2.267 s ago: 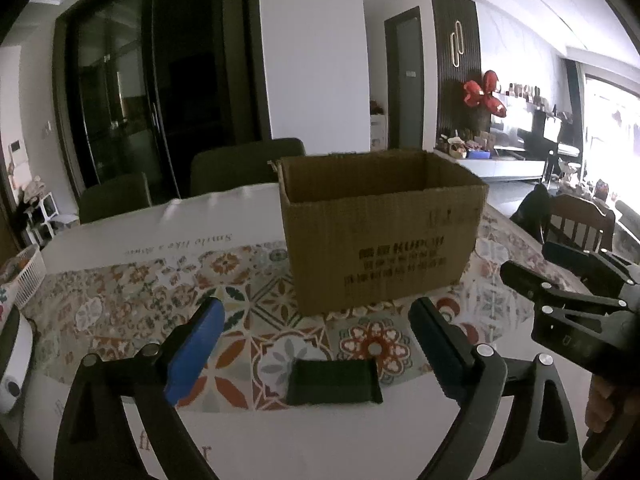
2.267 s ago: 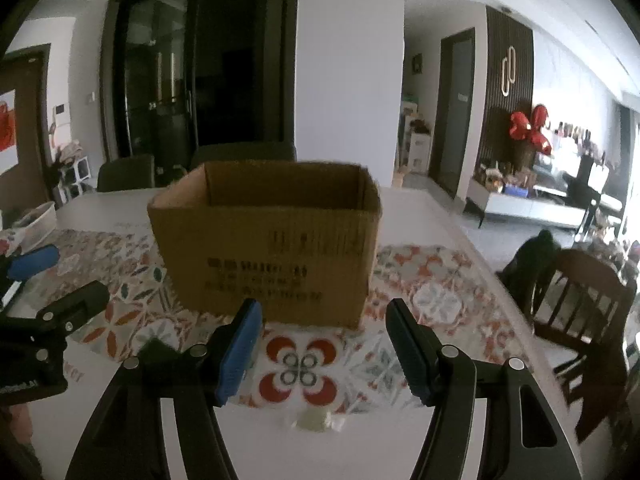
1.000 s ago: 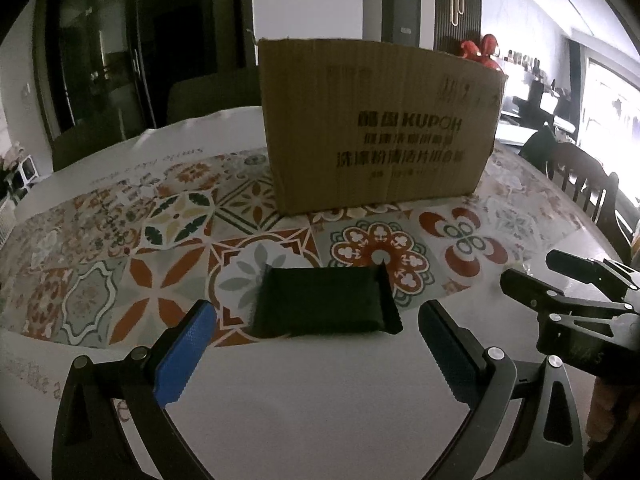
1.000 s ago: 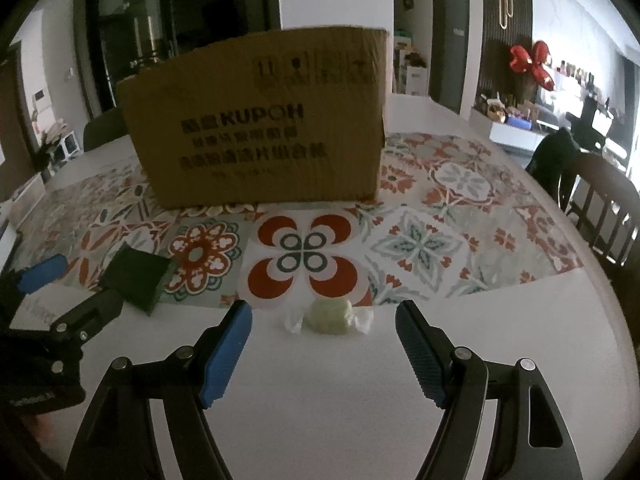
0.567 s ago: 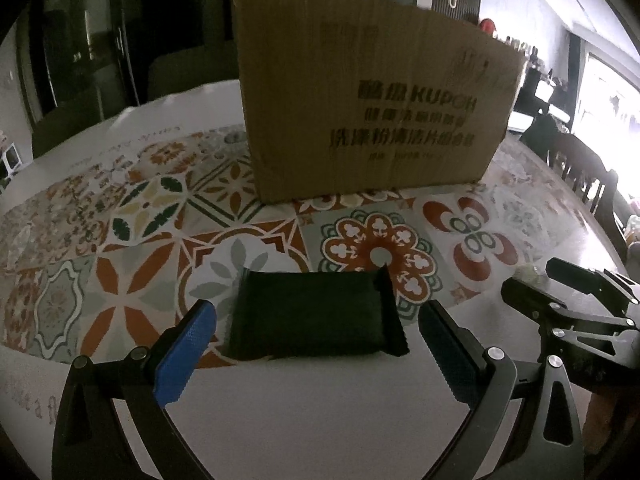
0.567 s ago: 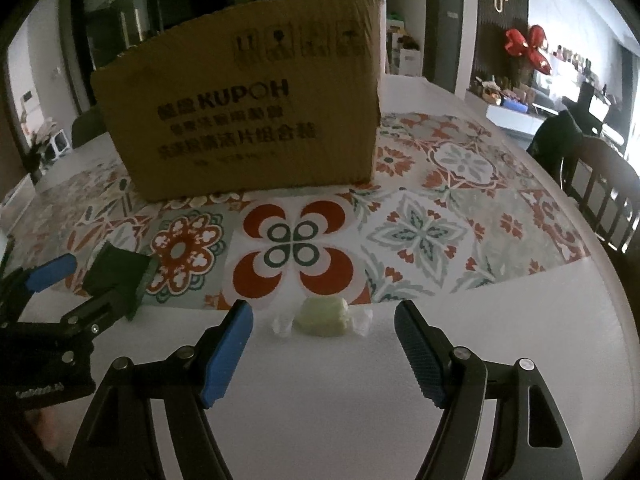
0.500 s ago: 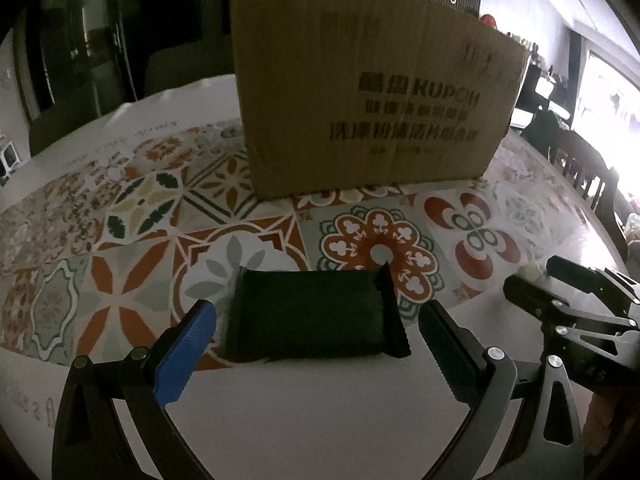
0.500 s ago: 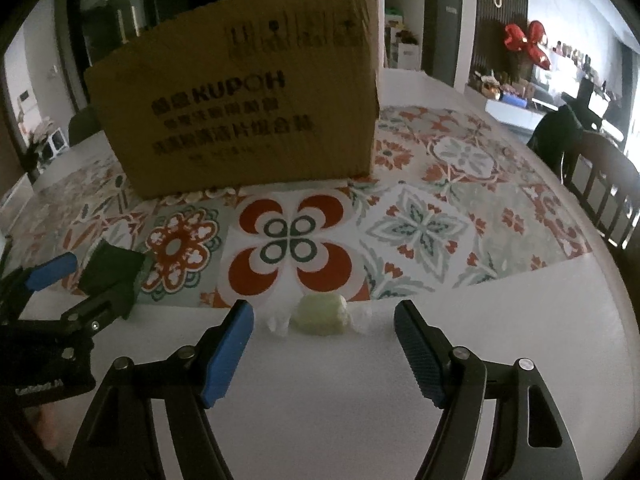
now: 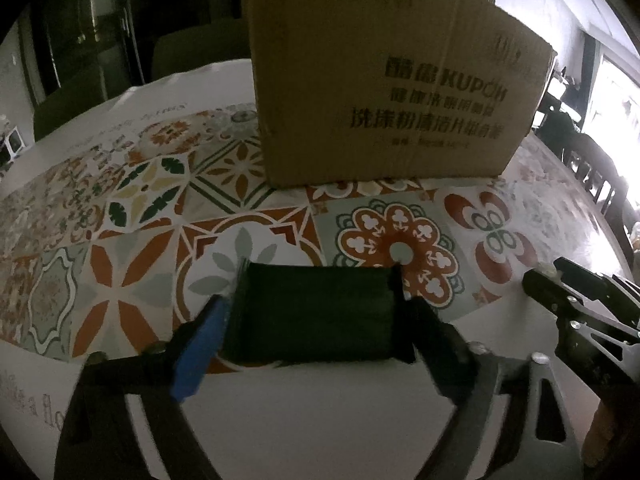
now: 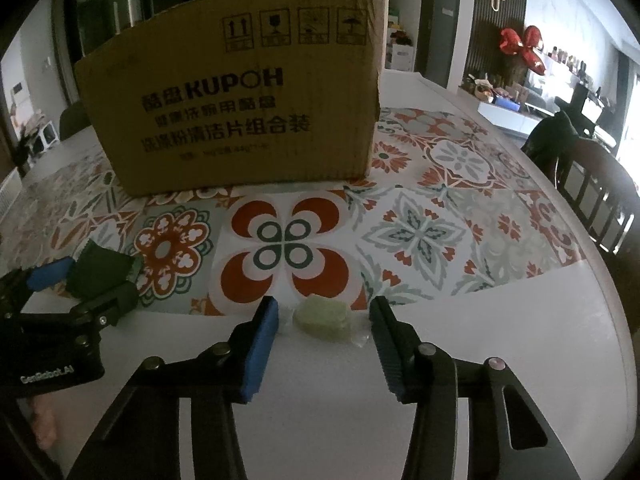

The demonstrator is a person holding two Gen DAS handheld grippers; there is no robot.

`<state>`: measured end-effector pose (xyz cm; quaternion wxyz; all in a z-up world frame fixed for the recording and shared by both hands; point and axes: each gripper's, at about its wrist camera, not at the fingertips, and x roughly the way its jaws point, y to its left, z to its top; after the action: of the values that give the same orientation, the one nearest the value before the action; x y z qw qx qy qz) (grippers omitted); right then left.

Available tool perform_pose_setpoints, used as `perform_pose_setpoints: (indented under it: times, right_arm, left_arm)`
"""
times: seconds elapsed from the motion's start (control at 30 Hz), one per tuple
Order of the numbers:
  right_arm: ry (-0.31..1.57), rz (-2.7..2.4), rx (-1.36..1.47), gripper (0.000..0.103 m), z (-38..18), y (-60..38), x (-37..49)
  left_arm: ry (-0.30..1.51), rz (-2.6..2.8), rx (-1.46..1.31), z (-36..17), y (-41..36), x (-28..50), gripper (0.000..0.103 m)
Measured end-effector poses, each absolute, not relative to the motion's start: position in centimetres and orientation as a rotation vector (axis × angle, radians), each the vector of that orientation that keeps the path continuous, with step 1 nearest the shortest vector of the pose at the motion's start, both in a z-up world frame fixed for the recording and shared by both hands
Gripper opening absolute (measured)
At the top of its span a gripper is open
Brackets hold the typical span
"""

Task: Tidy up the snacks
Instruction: 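Grasp the dark green pouch with the left tool while the right tool grasps the pale green candy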

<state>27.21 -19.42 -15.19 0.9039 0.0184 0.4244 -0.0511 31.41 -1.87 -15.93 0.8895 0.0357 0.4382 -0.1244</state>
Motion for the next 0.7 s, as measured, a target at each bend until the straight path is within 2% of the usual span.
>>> perform_pose_setpoints:
  times: [0.07,0.1,0.17,0.2,0.4,0.7]
  right_arm:
    - [0.876,-0.101,0.039,0.043,-15.2,-19.5,27.2]
    - [0.874,-0.101,0.04,0.039,-15.2,-19.5,27.1]
    - [0.872,-0.095,0.044,0.038,-15.2,-19.6,27.1]
    - [0.871,-0.093,0.048,0.037,-15.2,-19.7,27.1]
    - [0.847,-0.084,0.047,0.029,-14.9,-19.6,26.8]
    - [0.831,-0.057,0.06,0.029,-14.3,-19.6,26.3]
  left_arm:
    - [0.9,-0.259,0.08,-15.8,-1.9,31.1,0.083]
    - [0.891,-0.262,0.084,-15.6,-2.0,30.9,0.077]
    - [0.891,-0.266,0.088,-15.6,-2.2,30.8,0.075]
    - [0.887,-0.265,0.095,-15.5,-2.3,30.6,0.069]
    - [0.885,-0.298,0.07,-15.2,-2.6,30.0,0.067]
    - [0.855,-0.311,0.073,-13.9,-3.1,28.8,0.066]
